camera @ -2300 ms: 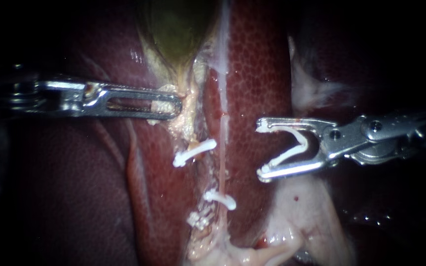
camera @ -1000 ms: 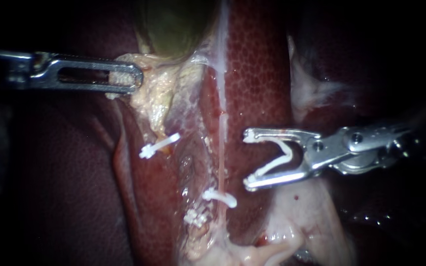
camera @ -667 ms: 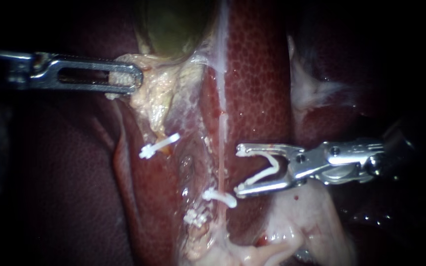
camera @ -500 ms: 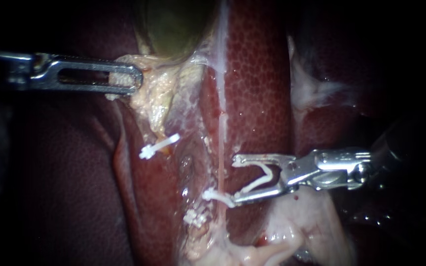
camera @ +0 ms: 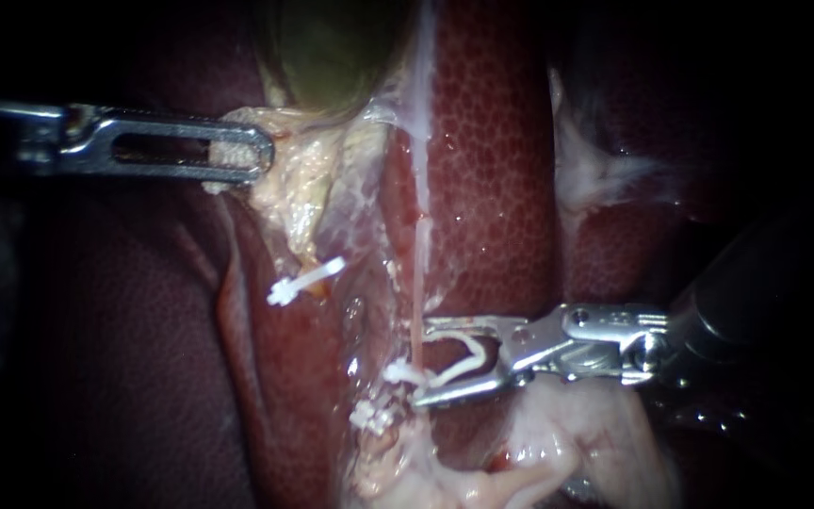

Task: Clipping second clip right tube

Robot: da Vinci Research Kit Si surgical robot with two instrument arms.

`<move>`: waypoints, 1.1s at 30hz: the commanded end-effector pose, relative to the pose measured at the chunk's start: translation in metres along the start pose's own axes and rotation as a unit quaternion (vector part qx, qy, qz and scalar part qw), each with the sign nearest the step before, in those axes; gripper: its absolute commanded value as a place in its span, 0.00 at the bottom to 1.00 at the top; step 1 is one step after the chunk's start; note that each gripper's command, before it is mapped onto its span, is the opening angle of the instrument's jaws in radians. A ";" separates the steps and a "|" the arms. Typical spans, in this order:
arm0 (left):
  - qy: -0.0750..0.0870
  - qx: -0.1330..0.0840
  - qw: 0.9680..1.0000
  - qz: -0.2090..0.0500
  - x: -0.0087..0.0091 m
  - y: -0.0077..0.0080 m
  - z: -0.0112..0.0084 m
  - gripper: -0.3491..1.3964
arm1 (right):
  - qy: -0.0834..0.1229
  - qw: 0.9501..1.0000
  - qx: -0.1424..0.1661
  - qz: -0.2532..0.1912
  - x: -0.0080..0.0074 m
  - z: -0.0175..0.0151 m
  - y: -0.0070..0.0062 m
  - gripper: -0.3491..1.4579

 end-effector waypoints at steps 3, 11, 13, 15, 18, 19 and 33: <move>0.000 0.000 1.000 0.000 0.0000 0.0000 0.0001 0.00 | 0.003 1.000 0.004 0.004 0.0000 0.0009 0.0001 0.51; 0.000 -0.001 1.000 0.000 0.0001 0.0000 0.0001 0.00 | 0.006 0.999 0.027 0.017 -0.0004 0.0020 0.0004 0.44; 0.000 -0.001 1.000 0.000 0.0001 0.0000 0.0001 0.00 | 0.006 0.999 0.028 0.018 -0.0006 0.0022 0.0005 0.42; 0.000 -0.001 1.000 0.000 0.0001 0.0000 0.0001 0.00 | 0.006 0.999 0.028 0.021 -0.0008 0.0023 0.0006 0.41; 0.000 -0.001 1.000 0.000 0.0001 0.0000 0.0001 0.00 | 0.006 0.999 0.028 0.024 -0.0008 0.0022 0.0008 0.37; 0.000 -0.001 1.000 0.000 0.0001 0.0000 0.0001 0.00 | 0.006 0.999 0.028 0.024 -0.0008 0.0022 0.0008 0.36; 0.000 -0.001 1.000 0.000 0.0001 0.0000 0.0001 0.00 | 0.003 0.997 0.036 0.066 -0.0011 0.0011 0.0016 0.00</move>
